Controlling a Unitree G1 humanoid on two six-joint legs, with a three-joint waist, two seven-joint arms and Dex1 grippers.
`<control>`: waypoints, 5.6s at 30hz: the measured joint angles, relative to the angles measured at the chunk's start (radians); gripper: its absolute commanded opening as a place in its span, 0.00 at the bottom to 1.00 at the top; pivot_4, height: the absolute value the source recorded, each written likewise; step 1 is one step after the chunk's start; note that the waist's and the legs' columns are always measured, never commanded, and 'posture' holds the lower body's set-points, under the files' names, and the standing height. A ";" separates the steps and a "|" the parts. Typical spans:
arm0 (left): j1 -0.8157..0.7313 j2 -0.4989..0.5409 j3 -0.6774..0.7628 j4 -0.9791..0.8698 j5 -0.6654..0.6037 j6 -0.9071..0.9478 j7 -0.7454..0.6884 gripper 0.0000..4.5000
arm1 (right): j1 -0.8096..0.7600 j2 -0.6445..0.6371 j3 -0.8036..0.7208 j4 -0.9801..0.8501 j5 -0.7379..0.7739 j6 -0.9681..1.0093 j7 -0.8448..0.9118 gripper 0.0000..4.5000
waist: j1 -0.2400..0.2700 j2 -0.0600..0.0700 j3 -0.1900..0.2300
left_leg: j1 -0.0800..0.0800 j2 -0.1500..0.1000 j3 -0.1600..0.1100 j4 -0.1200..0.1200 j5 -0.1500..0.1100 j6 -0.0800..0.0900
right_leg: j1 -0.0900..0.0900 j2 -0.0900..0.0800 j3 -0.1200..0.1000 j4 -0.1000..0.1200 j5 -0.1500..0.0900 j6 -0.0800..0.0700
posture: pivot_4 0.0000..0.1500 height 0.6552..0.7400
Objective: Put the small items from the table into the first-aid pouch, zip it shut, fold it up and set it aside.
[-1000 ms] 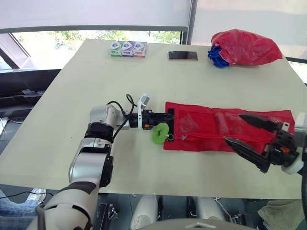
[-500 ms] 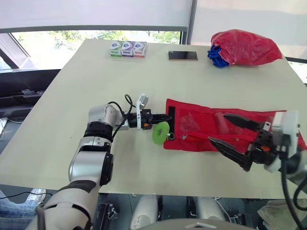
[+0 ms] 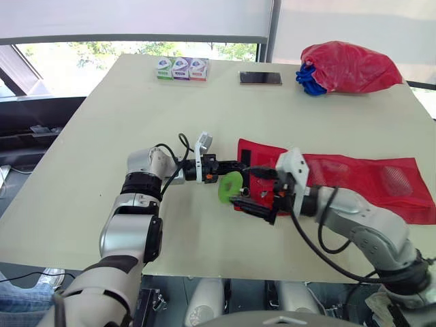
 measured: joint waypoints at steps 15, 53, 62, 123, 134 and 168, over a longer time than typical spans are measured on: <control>0.003 -0.022 0.031 0.007 0.000 -0.002 0.071 0.01 | -0.127 0.065 0.175 0.181 -0.269 0.142 0.008 1.00 | -0.001 0.000 0.000 | 0.001 0.000 -0.001 0.000 0.000 -0.001 | 0.000 0.000 -0.001 0.002 0.000 0.000 | 1.00 1.00; 0.040 -0.232 0.064 -0.090 0.017 -0.055 0.195 0.00 | -0.108 -0.036 0.204 0.107 -0.452 0.235 0.068 0.38 | 0.009 0.004 -0.003 | 0.002 -0.006 -0.006 0.000 0.001 0.000 | 0.004 -0.007 -0.006 0.000 0.000 0.000 | 1.00 1.00; 0.029 -0.231 0.048 -0.072 0.022 -0.061 0.186 0.00 | -0.101 -0.101 0.213 0.057 -0.465 0.236 0.118 0.01 | 0.009 0.005 -0.004 | 0.002 -0.006 -0.007 0.000 0.001 0.000 | 0.004 -0.007 -0.007 0.000 0.000 0.000 | 1.00 1.00; 0.116 0.192 -0.286 -0.041 0.224 -0.567 -0.334 0.00 | 0.628 0.177 -0.623 -0.012 0.080 -0.182 -0.108 0.01 | -0.026 0.007 -0.004 | 0.001 0.003 -0.007 -0.006 0.001 0.000 | -0.001 -0.006 -0.003 -0.001 -0.003 -0.006 | 1.00 1.00; 0.078 0.273 -0.287 0.105 0.327 -0.784 -0.404 0.00 | 0.677 0.102 -0.766 0.067 0.079 -0.229 -0.084 0.01 | -0.027 0.007 -0.004 | 0.003 0.004 -0.006 -0.009 0.001 0.000 | -0.001 -0.004 -0.002 -0.001 -0.003 -0.006 | 1.00 1.00; -0.064 0.372 -0.223 0.404 0.535 -1.073 -0.228 0.00 | 0.725 -0.023 -0.955 0.270 0.062 -0.312 0.032 0.88 | -0.028 0.006 -0.004 | 0.017 0.010 0.012 -0.018 0.001 0.000 | 0.000 -0.009 -0.001 0.000 -0.003 -0.006 | 1.00 1.00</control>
